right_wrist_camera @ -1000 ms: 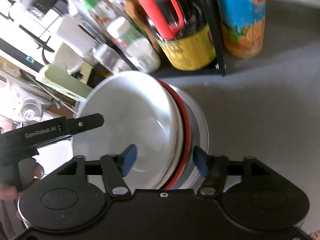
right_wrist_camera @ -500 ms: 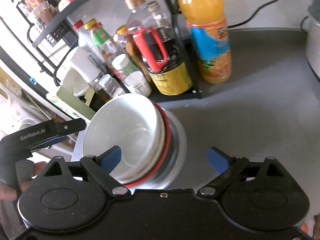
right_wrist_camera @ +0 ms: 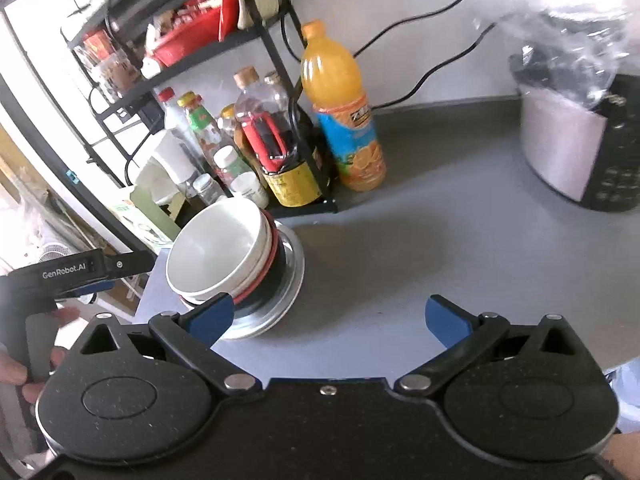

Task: Organize plates and bowls

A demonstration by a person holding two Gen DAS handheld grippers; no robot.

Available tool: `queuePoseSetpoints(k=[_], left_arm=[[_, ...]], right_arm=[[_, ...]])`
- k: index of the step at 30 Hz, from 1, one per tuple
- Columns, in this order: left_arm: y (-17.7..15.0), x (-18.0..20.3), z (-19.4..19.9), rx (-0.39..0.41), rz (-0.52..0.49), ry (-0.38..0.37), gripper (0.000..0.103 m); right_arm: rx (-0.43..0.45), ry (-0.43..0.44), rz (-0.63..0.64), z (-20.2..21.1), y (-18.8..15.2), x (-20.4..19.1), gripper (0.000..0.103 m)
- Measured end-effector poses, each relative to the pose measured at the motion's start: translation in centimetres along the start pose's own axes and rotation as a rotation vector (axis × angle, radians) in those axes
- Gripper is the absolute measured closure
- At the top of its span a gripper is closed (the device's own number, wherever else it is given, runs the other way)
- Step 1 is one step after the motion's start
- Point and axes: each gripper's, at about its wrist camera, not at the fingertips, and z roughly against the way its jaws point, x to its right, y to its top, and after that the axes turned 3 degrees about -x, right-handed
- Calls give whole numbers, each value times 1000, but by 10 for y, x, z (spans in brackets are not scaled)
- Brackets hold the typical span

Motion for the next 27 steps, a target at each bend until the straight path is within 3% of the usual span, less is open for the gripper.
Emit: queuePoseSetpoints(k=[11, 16, 27], left_arm=[[-41, 41, 67, 35, -26, 0, 0], [-47, 35, 84, 40, -12, -9, 0], [-49, 5, 110, 48, -87, -34, 0]], right_arm=[[41, -29, 8, 56, -27, 2, 0], [63, -65, 10, 72, -35, -9, 0], [128, -129, -15, 96, -47, -41, 0]])
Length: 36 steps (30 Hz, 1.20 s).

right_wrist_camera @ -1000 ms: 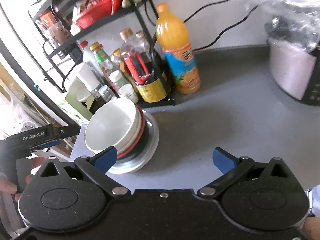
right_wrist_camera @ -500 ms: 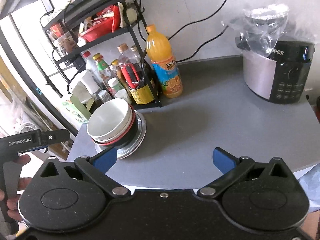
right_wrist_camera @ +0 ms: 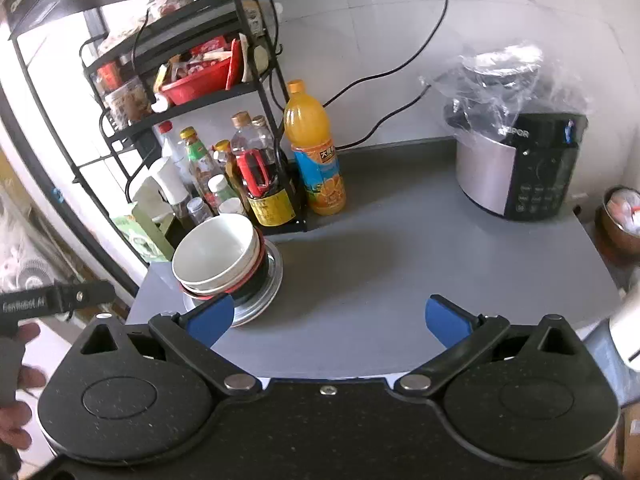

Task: Organize plates and bowls

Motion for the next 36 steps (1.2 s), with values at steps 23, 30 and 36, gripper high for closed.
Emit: queuePoseSetpoints(k=[23, 30, 36], left_arm=[[-50, -6, 37, 38, -174, 85, 0], [-66, -8, 37, 14, -167, 86, 0], [-80, -8, 38, -13, -136, 101, 0]], right_arm=[[51, -50, 35, 17, -49, -50, 0], [45, -113, 32, 20, -62, -52, 0], [-8, -142, -40, 32, -67, -53, 0]])
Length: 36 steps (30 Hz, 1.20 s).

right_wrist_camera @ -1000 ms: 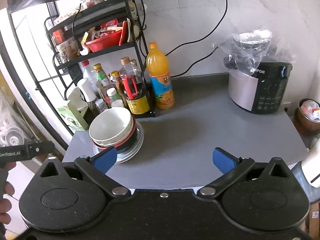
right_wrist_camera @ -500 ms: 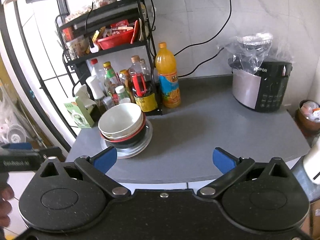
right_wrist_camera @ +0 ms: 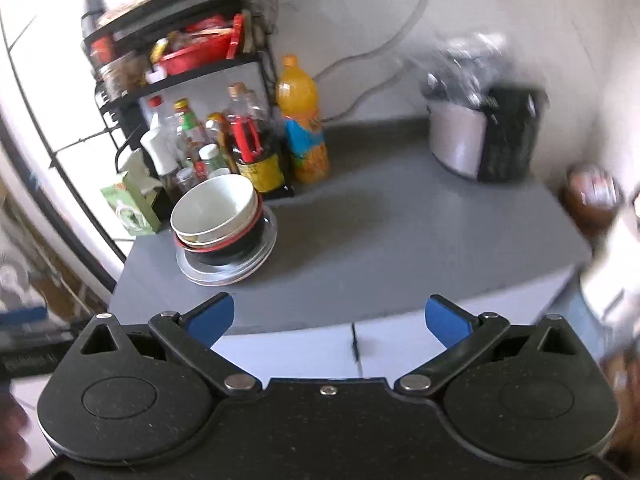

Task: Organize plates and bowls

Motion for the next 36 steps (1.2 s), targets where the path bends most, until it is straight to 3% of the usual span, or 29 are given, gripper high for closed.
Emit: queuePoseSetpoints(k=[4, 18, 36], left_arm=[[-6, 2, 5, -28, 14, -6, 0], [-9, 19, 12, -8, -47, -15, 0], [-7, 23, 4, -25, -38, -22, 0]], right_arm=[[14, -1, 36, 10, -5, -6, 0], [-18, 3, 32, 7, -10, -4, 0], [-10, -13, 13, 5, -8, 7, 0]])
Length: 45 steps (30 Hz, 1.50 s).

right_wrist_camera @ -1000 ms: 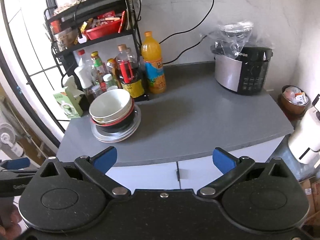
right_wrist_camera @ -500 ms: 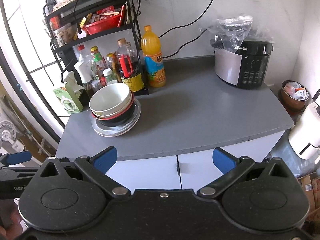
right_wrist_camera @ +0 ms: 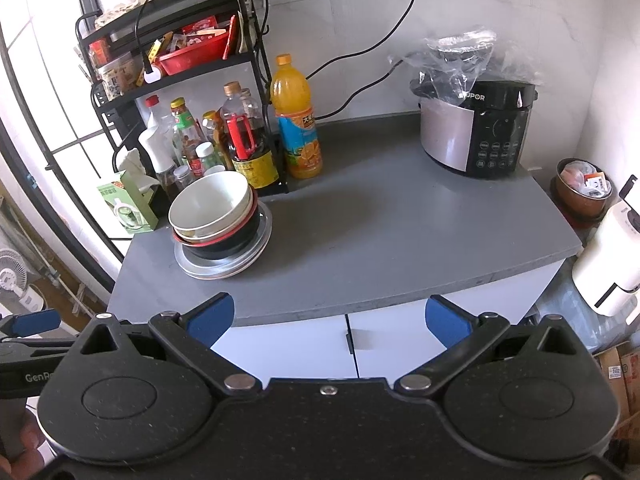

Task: Organize plates and bowls

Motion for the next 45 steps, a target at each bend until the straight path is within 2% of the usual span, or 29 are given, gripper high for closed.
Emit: queuePoseSetpoints(k=[20, 45], left_arm=[[-1, -4, -1, -9, 17, 2, 0], [-8, 1, 3, -12, 21, 8, 0]], right_arm=[[-1, 10, 10, 2, -2, -4, 0], [-3, -23, -12, 7, -11, 7, 0]])
